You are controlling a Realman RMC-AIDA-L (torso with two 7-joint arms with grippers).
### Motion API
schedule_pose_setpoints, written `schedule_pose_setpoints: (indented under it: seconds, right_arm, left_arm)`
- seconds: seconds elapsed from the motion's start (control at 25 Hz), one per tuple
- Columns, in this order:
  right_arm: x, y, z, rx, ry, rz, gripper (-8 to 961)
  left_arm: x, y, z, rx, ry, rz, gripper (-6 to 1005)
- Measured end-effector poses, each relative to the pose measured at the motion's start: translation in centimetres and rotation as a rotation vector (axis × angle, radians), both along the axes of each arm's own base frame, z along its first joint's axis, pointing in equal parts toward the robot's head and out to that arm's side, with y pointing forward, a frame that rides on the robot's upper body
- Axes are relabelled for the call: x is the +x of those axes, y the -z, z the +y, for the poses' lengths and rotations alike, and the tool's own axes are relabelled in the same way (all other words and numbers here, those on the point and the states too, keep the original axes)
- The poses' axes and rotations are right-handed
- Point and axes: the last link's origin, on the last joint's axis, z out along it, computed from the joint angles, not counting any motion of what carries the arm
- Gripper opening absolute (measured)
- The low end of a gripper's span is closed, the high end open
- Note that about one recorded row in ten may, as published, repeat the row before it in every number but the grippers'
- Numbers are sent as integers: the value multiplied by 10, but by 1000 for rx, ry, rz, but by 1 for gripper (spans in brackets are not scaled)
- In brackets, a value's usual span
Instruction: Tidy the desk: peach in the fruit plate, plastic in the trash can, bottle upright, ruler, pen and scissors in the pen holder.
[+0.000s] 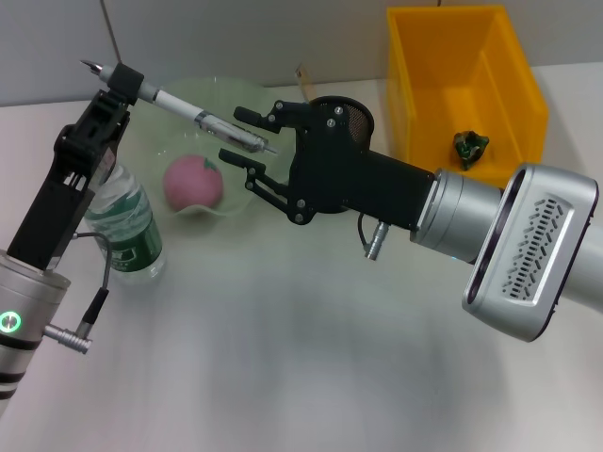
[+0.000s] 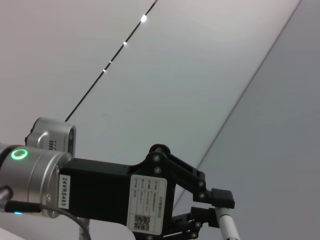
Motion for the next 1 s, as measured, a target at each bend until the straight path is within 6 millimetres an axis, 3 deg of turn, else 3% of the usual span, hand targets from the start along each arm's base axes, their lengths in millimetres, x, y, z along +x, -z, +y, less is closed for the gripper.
schedule_pose_setpoints:
  seconds: [1.0]
  right_arm:
    - [0,0,1,1,8,5,184]
  left_arm:
    - [3,1,1,-5,28,25,194]
